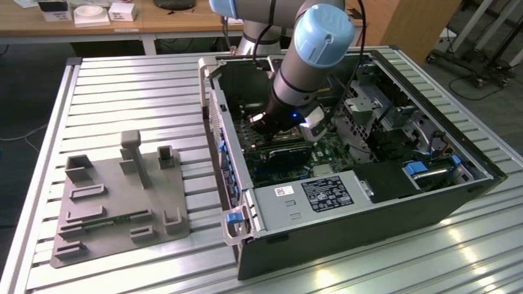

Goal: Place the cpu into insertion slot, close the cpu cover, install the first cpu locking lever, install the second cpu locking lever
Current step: 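Install the second cpu locking lever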

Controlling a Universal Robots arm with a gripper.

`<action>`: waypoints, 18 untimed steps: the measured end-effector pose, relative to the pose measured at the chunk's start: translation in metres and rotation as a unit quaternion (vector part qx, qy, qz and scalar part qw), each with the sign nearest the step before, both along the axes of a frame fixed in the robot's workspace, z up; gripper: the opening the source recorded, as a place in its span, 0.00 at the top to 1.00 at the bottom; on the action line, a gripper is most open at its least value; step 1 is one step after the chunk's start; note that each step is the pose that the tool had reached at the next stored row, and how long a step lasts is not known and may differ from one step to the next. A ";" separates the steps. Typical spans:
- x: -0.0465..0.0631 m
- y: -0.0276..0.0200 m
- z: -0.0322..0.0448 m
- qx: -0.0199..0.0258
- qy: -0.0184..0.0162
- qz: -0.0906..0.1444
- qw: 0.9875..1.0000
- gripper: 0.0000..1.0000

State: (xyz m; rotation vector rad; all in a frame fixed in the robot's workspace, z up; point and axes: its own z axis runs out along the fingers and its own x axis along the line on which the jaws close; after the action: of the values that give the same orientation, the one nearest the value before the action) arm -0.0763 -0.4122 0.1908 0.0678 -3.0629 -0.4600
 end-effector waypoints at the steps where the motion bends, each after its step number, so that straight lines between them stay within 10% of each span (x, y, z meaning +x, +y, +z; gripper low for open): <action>1: 0.000 0.0001 -0.0003 0.000 0.000 0.000 1.000 0.90; 10: 0.000 0.0005 -0.0008 -0.017 0.000 0.000 1.000 0.90; 18: 0.000 0.0017 0.0039 -0.018 0.000 0.001 1.000 0.90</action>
State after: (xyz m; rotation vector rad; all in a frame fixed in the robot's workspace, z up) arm -0.0763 -0.4105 0.1948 0.0684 -3.0699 -0.4048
